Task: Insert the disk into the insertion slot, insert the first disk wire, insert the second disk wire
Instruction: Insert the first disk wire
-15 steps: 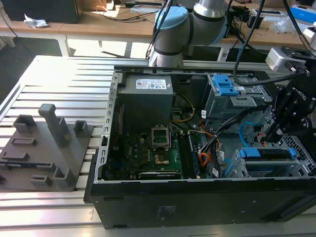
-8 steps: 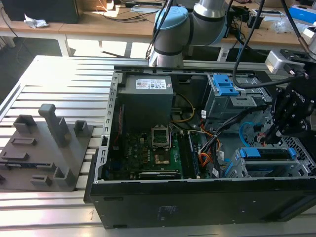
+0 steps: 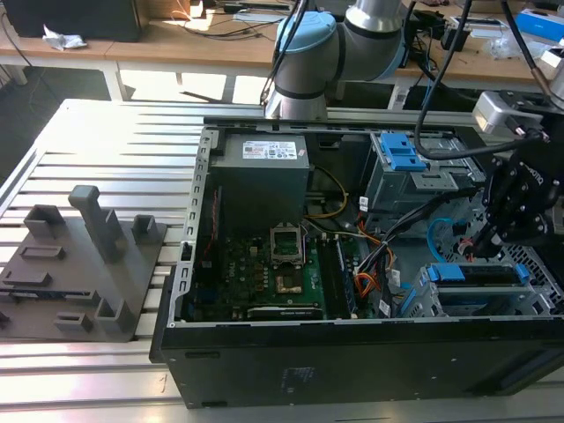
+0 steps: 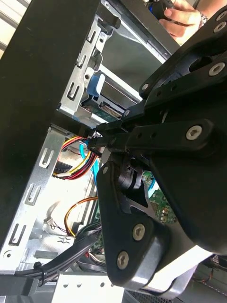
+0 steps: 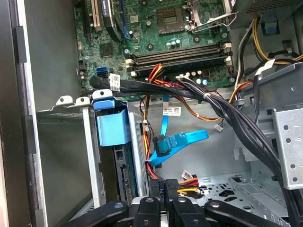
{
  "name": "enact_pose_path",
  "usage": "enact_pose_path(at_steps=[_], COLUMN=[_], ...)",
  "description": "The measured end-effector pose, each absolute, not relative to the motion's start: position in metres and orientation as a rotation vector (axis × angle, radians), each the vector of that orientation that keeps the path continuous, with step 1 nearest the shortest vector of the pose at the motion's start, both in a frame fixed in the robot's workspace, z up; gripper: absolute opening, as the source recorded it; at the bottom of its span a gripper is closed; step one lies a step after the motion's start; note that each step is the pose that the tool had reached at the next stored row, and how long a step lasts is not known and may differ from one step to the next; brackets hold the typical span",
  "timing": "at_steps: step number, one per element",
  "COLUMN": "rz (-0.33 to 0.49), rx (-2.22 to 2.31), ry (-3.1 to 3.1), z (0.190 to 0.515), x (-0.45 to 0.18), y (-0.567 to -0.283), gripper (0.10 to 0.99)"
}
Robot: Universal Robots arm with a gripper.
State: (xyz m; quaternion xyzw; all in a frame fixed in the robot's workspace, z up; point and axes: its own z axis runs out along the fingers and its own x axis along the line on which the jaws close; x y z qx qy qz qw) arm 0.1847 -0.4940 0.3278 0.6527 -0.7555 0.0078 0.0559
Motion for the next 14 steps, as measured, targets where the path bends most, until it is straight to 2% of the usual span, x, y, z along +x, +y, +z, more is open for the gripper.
enact_pose_path(at_steps=[7,11,14], rz=[0.024,0.027,0.027], rx=[1.981,1.983,1.984], ry=[-2.292,-2.294,-2.294], z=[0.327,0.341,0.342], x=[0.185,0.185,0.184], y=[-0.494,-0.495,-0.504], gripper=[0.169,0.169,0.169])
